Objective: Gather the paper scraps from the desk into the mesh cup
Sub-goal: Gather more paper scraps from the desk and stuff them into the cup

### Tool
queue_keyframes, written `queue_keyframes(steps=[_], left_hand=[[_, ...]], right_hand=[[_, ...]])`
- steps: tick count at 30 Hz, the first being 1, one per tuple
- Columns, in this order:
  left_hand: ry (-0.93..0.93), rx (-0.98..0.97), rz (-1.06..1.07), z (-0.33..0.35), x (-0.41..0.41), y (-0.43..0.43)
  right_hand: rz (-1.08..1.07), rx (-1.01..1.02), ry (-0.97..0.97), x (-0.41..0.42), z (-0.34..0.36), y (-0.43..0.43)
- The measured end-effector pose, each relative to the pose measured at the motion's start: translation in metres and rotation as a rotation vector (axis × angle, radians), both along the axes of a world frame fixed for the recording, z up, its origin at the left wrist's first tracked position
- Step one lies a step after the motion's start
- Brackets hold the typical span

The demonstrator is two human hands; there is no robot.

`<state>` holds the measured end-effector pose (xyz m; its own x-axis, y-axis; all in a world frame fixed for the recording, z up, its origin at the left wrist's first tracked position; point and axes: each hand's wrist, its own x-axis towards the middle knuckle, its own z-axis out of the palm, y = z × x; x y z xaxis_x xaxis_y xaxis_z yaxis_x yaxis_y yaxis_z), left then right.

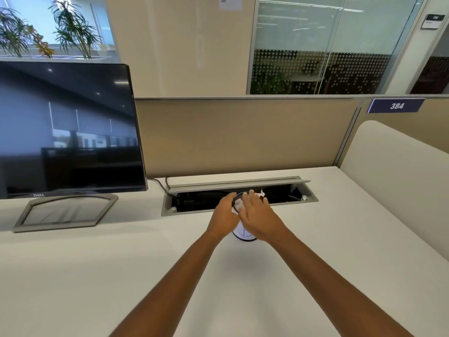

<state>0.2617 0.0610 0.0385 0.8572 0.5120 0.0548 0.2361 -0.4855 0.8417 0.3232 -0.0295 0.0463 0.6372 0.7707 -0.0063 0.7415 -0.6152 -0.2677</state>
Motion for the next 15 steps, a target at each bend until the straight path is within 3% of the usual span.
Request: queue_keyframes(steps=[5, 15], left_hand=[[0.130, 0.061, -0.113, -0.014, -0.009, 0.004], [0.171, 0.359, -0.128, -0.019, -0.013, 0.004]], right_hand=[[0.035, -0.161, -0.028, 0.001, -0.002, 0.004], [0.045, -0.520, 0.241, 0.022, 0.016, 0.033]])
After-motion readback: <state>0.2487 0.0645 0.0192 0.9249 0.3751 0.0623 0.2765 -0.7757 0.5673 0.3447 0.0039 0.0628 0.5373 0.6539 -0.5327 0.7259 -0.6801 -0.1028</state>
